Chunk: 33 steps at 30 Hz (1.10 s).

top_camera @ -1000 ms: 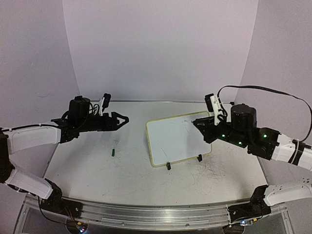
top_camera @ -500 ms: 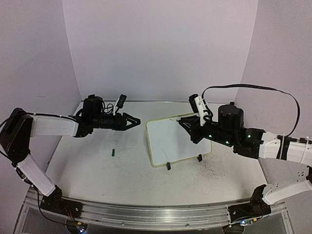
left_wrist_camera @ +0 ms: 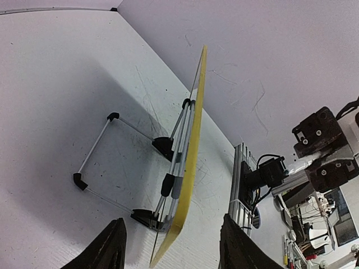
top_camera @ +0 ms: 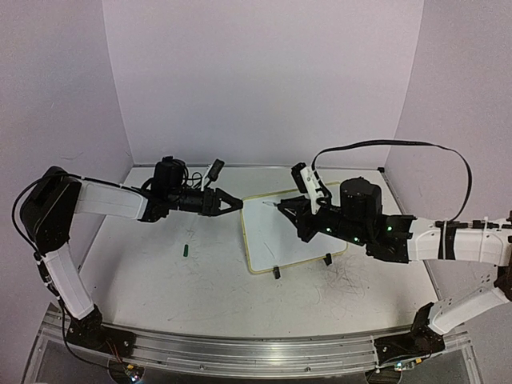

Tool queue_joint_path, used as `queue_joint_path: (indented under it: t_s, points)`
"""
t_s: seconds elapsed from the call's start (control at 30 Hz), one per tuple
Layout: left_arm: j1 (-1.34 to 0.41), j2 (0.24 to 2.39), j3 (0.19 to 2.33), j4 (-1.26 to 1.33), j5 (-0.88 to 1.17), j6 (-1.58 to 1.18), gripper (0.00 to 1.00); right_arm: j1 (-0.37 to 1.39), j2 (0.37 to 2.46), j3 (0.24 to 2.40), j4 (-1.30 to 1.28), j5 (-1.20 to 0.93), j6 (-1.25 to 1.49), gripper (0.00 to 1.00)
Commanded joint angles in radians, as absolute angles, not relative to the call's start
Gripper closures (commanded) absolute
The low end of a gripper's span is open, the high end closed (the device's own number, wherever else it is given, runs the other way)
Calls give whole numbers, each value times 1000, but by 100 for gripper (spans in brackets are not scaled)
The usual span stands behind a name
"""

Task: Write a sentence on the whiteboard
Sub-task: Hold the whiteboard at the center of the board.

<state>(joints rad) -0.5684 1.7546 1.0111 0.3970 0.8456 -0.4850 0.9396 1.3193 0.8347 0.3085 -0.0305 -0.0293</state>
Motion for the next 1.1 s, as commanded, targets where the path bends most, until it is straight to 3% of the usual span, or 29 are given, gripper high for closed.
queue_joint_path:
  t_s: [0.0, 0.53, 0.97, 1.07]
  points:
    - [-569, 1777, 1074, 448, 874, -503, 43, 944, 1288, 785, 455, 72, -12, 100]
    - [-571, 1777, 1058, 447, 770, -433, 43, 945, 1128, 622, 587, 125, -48, 100]
    - [-578, 1767, 1050, 447, 739, -444, 42, 945, 1152, 621, 596, 93, -34, 100]
    - [-581, 1778, 1058, 446, 739, -449, 46, 944, 1155, 622, 594, 89, -32, 100]
